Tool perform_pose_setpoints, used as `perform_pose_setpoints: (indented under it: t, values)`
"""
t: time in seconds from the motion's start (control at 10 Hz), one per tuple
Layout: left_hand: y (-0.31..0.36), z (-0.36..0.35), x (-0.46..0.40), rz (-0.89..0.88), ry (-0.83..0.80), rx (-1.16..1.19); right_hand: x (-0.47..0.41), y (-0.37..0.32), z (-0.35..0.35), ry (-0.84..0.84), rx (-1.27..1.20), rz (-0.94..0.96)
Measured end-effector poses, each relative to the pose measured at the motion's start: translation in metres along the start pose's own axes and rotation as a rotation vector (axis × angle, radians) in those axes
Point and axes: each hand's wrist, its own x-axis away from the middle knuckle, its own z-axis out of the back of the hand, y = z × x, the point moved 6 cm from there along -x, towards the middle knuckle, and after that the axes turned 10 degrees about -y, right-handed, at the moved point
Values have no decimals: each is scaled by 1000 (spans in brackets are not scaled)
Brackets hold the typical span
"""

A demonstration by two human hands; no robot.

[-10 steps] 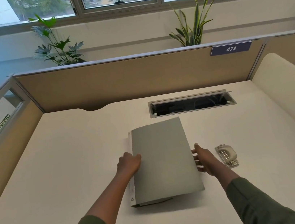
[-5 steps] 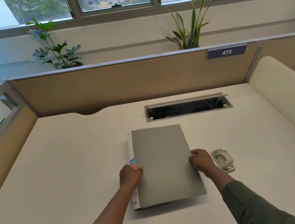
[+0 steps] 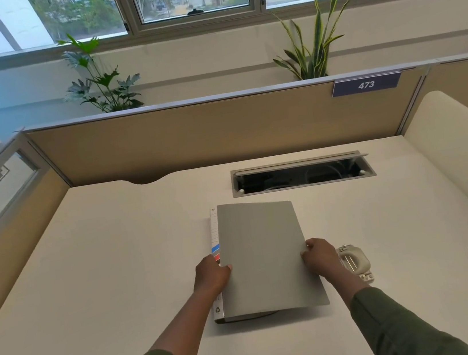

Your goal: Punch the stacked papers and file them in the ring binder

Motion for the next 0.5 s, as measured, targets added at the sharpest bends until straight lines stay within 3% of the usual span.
perform_pose_setpoints:
  t: [0.4, 0.5]
  values:
    - [-9, -6, 0, 7, -81, -80, 1, 3, -10, -24, 230, -6]
    - [0, 9, -1, -63, 37, -204, 9, -8, -6, 34, 330, 20]
